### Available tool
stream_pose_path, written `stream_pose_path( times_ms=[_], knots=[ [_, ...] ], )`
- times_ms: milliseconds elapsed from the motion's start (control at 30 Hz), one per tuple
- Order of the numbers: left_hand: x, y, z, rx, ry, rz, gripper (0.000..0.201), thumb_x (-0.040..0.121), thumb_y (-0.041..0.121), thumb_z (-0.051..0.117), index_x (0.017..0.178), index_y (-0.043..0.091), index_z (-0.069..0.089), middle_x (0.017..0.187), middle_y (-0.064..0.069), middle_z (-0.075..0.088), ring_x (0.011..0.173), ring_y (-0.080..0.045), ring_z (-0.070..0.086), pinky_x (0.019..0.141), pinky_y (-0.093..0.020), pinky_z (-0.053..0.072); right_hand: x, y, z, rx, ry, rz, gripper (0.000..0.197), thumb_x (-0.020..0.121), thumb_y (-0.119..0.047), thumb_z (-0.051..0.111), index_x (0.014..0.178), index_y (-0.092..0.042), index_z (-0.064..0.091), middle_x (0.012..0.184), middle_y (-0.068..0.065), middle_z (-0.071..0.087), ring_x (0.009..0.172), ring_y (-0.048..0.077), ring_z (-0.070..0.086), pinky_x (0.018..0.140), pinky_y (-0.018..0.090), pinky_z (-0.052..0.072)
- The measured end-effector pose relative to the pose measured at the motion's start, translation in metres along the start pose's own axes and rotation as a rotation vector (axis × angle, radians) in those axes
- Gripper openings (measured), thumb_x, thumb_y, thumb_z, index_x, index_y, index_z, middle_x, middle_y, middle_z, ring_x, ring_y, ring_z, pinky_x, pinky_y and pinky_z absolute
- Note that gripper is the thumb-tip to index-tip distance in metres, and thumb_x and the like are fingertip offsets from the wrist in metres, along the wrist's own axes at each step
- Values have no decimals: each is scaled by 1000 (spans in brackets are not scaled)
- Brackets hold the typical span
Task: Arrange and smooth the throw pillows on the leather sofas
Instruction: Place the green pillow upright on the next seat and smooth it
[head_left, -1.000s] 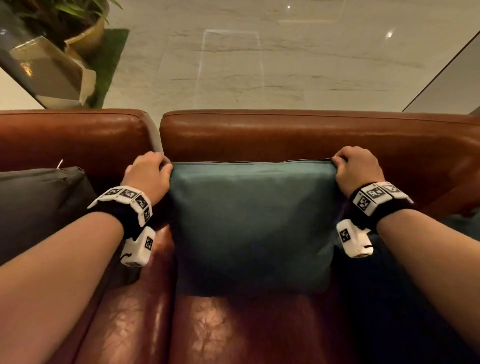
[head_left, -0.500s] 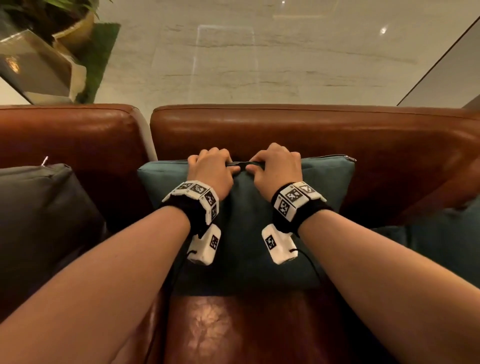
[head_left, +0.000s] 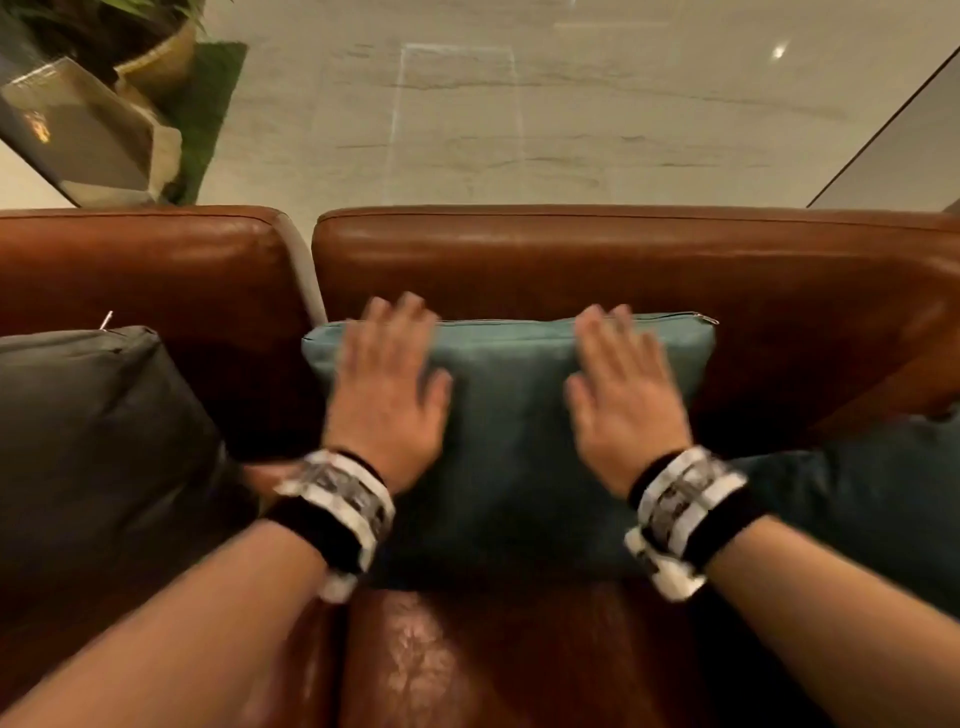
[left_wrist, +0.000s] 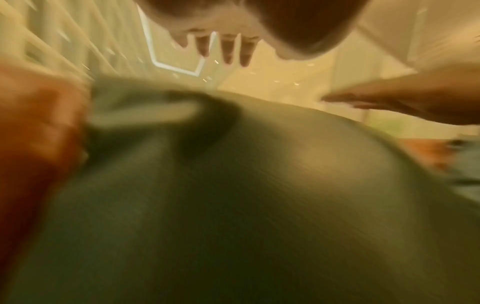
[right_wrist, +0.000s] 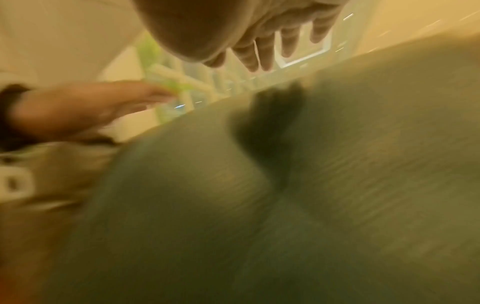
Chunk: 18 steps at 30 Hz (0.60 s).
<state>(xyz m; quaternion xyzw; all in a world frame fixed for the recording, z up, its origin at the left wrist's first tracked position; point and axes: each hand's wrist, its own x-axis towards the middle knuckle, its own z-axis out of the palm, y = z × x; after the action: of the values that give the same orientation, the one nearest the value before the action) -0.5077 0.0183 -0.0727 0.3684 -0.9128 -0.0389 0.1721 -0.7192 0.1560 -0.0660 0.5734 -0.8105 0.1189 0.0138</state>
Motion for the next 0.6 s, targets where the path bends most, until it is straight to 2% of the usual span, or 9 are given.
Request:
stream_pose_path(
  times_ms=[67,100,167,233,367,433,500,567,600],
  knots=[
    [-28,37,25,42,-113,155,64,94,38,38,152,13,31,161,-5,25,150,-27,17,120,-50,13,-27,-39,27,-24,-55,-200,61,98,-39,33,151,-9,34,159,6,30,149,24,22,120,47,16],
    [-34,40,36,98,-150,177,65,94,40,37,153,14,29,162,-3,22,151,-24,15,121,-47,13,-31,-44,38,-65,-90,-245,61,99,-40,32,152,-11,32,160,4,27,150,22,21,120,45,15],
    [-24,21,45,146,-174,173,64,96,44,37,155,21,27,163,3,19,151,-21,15,122,-44,12,-16,-25,47,-136,-93,-245,61,100,-45,31,155,-20,26,163,-3,21,151,19,16,122,42,12],
    [-13,-3,41,184,-179,168,62,97,47,34,155,29,25,163,6,19,151,-23,15,122,-46,12,1,8,44,-173,-78,-128,62,99,-49,30,156,-27,21,163,-6,18,152,18,10,122,44,9],
    [-12,-52,25,157,-115,-142,61,96,48,27,155,30,24,163,1,20,151,-22,14,122,-48,7,10,58,27,-150,-93,296,65,98,-54,10,157,-27,6,166,-8,3,152,12,-4,122,46,-2],
    [-12,-46,19,172,-85,-215,62,96,45,27,154,26,26,163,-1,21,152,-25,13,122,-52,6,8,53,21,-120,-63,355,67,97,-51,9,158,-22,8,166,-4,4,152,14,-4,122,47,-2],
    [-9,-16,19,148,-64,-144,63,94,41,31,154,24,28,163,-1,22,151,-31,12,121,-54,5,6,20,18,-69,32,242,67,96,-45,19,156,-15,20,164,4,18,152,23,7,122,49,5],
    [-7,16,26,127,-113,66,63,93,39,33,154,24,29,162,1,25,151,-30,16,121,-53,8,-2,-25,29,-56,29,-36,64,96,-41,28,154,-14,28,161,5,26,151,25,16,121,49,10],
    [-3,21,30,138,-156,146,62,94,40,32,154,25,29,162,2,26,150,-28,18,121,-53,10,-6,-40,38,-81,-17,-149,63,97,-40,29,154,-15,27,161,3,26,151,23,15,121,48,10]
  ],
)
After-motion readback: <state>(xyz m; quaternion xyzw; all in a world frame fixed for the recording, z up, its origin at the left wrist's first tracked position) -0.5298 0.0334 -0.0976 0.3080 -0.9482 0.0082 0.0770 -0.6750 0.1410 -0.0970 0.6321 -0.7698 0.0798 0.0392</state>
